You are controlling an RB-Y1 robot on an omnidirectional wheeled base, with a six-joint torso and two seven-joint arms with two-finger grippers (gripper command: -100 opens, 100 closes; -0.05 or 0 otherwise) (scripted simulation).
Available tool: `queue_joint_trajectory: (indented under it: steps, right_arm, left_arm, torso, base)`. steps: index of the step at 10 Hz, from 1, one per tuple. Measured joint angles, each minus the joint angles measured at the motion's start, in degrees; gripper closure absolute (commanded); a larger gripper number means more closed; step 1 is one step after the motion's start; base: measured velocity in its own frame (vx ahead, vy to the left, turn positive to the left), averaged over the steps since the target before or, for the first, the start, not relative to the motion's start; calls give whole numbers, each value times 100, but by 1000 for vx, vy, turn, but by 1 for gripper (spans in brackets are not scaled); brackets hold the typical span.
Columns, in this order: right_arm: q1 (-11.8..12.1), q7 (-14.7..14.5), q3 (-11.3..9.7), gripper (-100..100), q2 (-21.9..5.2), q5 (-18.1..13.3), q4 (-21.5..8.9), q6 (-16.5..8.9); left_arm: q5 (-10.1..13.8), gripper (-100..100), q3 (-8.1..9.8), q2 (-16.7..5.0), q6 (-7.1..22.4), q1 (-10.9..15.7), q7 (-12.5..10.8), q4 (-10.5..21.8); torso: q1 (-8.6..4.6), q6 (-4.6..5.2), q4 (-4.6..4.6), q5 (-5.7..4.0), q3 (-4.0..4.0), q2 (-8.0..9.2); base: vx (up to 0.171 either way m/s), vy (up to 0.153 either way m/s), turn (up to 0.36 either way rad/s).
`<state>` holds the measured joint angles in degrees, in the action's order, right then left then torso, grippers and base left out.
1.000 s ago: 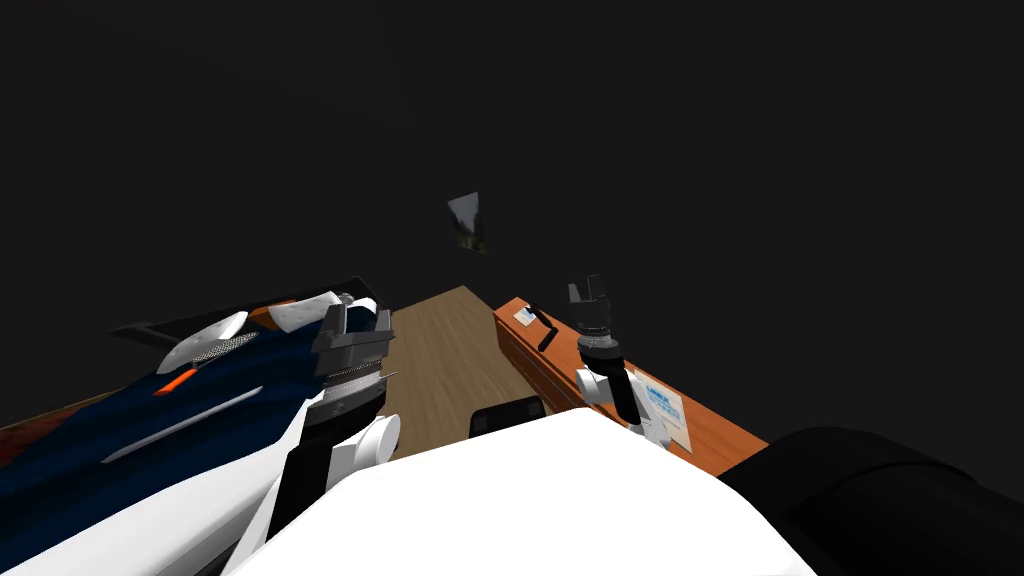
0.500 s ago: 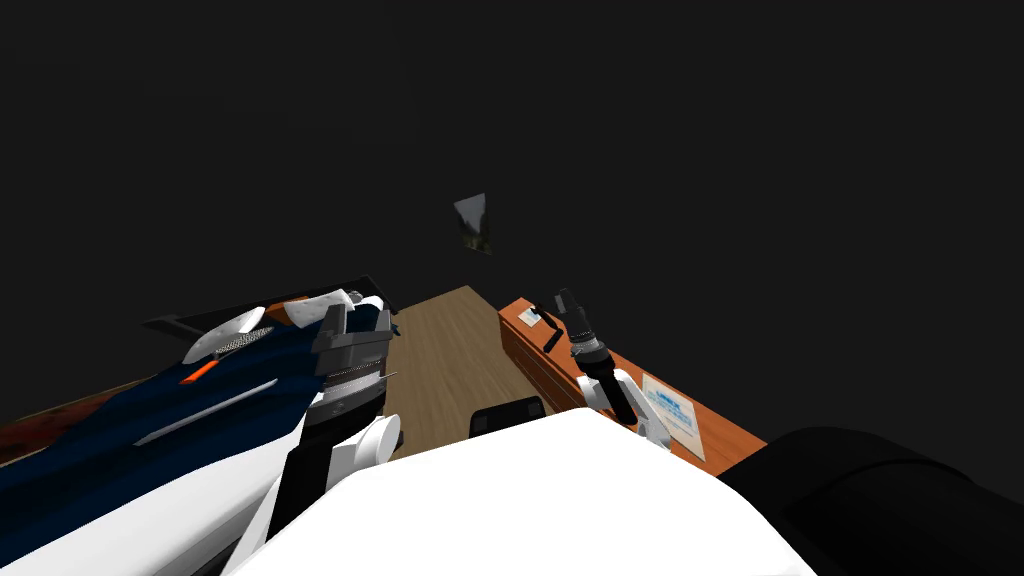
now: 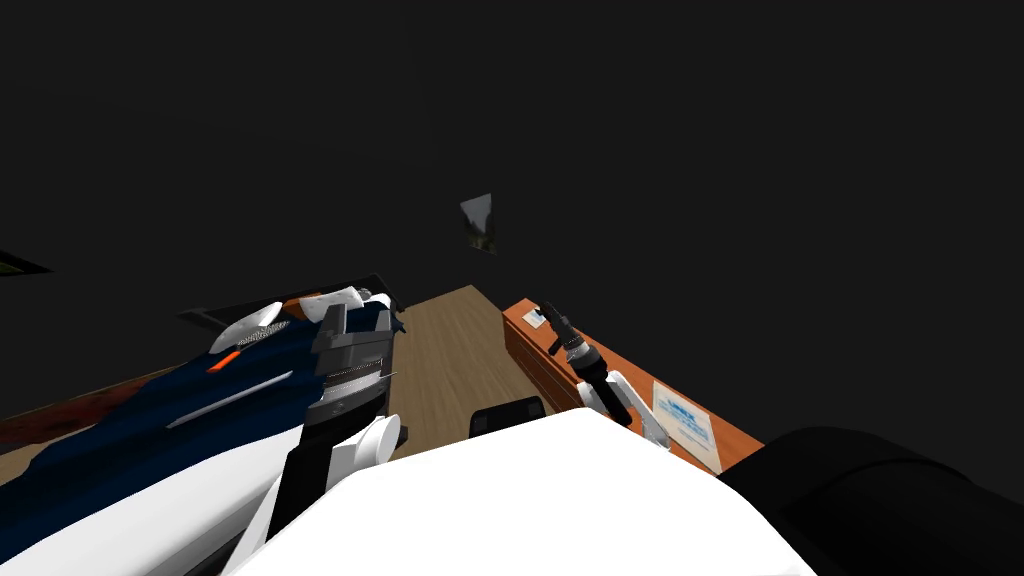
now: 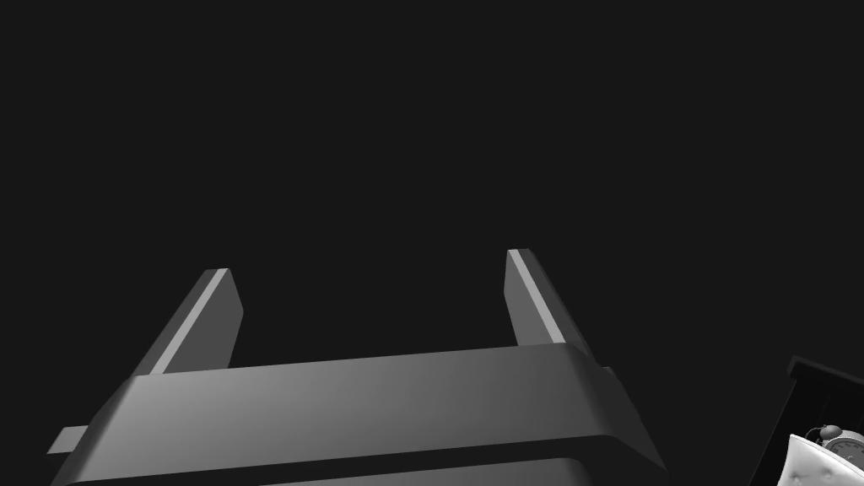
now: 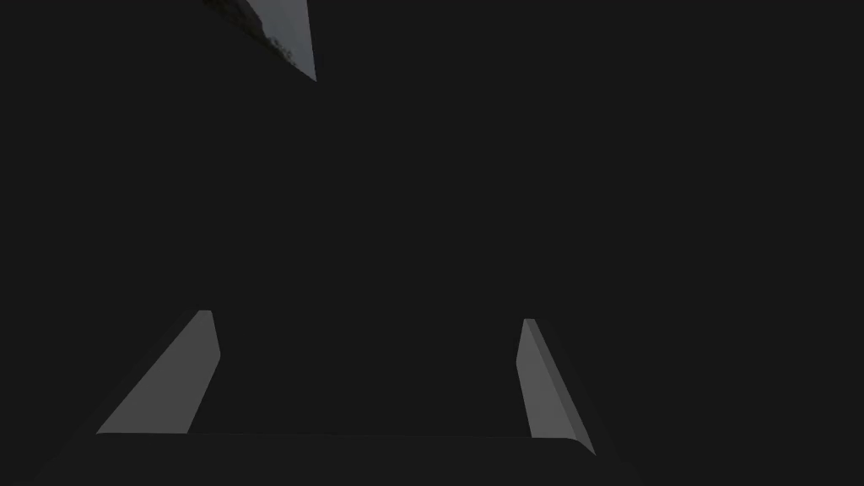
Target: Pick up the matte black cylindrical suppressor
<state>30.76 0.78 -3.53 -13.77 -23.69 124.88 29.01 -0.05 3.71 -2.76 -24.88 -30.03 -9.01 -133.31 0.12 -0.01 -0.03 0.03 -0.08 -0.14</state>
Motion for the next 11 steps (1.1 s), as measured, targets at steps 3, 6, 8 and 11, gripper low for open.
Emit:
queue_joint_trajectory:
  steps: [3, 6, 8, 11]
  right_arm:
    - [-36, -117, -38, -100, -277, -435, -339, -22]
    - [113, -276, -129, -100, -559, -864, -606, 11]
    - [75, -373, -255, -100, -725, -1193, -784, -81]
    - [90, -533, -327, -100, -938, -1639, -1139, -56]
  left_arm:
    - [0, 0, 0, 0, 0, 0, 0, 0]
    - [0, 0, 0, 0, 0, 0, 0, 0]
    - [0, 0, 0, 0, 0, 0, 0, 0]
    - [0, 0, 1, 0, 0, -1, 0, 0]
  torso:
    - [-9, 2, 0, -1, 1, 2]
    - [-7, 1, 0, -1, 1, 1]
    - [-8, 0, 0, -1, -2, -3]
    - [-10, 3, -1, -2, -2, -3]
  base:
    - [31, 14, 85]
    - [33, 12, 75]
    - [46, 12, 91]
    - [50, 10, 117]
